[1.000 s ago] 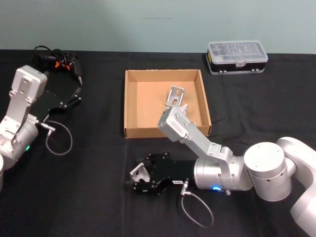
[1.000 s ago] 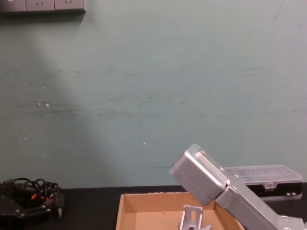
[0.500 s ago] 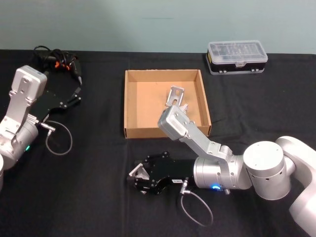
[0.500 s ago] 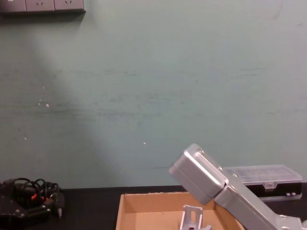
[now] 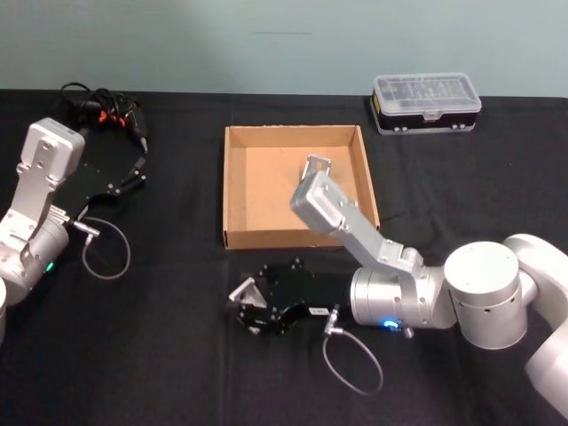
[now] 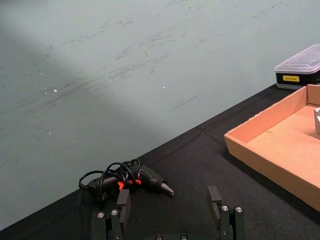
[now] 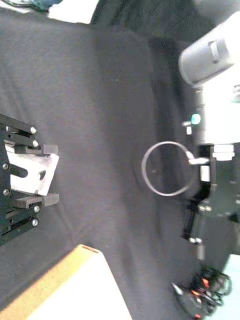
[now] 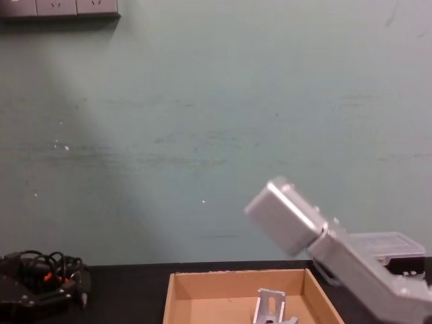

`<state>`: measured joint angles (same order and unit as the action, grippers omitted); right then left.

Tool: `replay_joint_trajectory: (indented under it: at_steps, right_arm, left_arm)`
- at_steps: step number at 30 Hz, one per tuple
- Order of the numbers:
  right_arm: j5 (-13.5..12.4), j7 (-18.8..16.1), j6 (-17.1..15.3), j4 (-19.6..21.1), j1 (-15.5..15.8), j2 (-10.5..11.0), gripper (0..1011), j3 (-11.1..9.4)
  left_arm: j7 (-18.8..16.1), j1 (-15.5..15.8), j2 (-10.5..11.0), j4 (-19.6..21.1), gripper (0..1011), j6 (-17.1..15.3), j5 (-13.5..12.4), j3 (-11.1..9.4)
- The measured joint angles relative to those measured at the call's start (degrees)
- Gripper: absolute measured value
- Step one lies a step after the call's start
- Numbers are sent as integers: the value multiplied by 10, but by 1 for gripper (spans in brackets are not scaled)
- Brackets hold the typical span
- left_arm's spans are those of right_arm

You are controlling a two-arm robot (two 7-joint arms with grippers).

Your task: Use one hand to pick up the angle iron from the table and place it into the box.

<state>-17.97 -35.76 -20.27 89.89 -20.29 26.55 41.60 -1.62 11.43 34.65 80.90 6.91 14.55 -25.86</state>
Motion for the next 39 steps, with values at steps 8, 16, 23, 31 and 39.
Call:
replay_joint_trajectory:
  at_steps: [8,16,23,31,39]
  right_arm:
    - [-41,10,3,17,-9,-7,469,-31]
    - [-40,41,31,-10,-35,-16,469,-46]
    - [-11,65,58,-60,-64,-34,469,-51]
    - [27,76,85,-132,-100,-64,469,-49]
    - [57,74,110,-223,-137,-104,469,-42]
  left_arm:
    - [0,0,0,0,1000,0,0,0]
    - [0,0,0,0,1000,0,0,0]
    - [0,0,0,0,1000,0,0,0]
    - [0,0,0,0,1000,0,0,0]
    - [0,0,0,0,1000,0,0,0]
